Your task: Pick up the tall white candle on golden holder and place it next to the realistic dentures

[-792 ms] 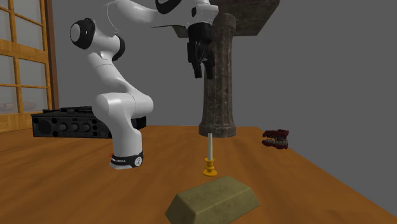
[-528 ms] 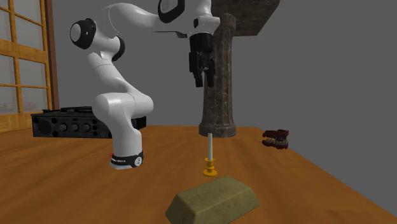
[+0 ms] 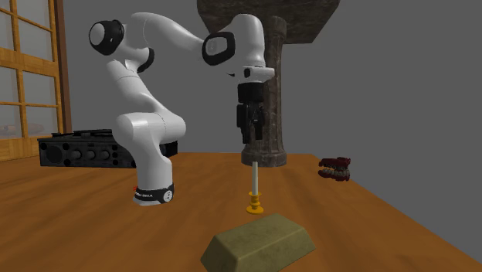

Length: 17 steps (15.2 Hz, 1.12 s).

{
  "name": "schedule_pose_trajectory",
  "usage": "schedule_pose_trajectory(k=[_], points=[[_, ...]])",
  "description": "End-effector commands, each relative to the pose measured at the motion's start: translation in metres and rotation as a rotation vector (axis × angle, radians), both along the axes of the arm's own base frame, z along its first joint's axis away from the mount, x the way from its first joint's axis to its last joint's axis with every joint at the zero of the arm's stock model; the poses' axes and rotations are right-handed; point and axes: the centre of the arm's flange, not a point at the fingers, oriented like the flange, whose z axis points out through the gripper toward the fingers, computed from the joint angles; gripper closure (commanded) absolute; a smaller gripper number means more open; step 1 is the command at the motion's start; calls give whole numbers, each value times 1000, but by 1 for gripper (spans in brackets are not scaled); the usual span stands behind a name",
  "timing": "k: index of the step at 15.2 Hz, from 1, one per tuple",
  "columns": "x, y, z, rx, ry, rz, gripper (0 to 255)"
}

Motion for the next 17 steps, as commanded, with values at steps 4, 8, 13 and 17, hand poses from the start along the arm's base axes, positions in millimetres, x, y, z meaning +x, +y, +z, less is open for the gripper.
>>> schedule_pose_trajectory(k=[4,8,13,17], points=[[0,10,-46,-18,11,9,0],[1,11,-67,-18,11,9,0],[2,11,-81,-18,11,9,0],[2,11,-81,-18,11,9,0]])
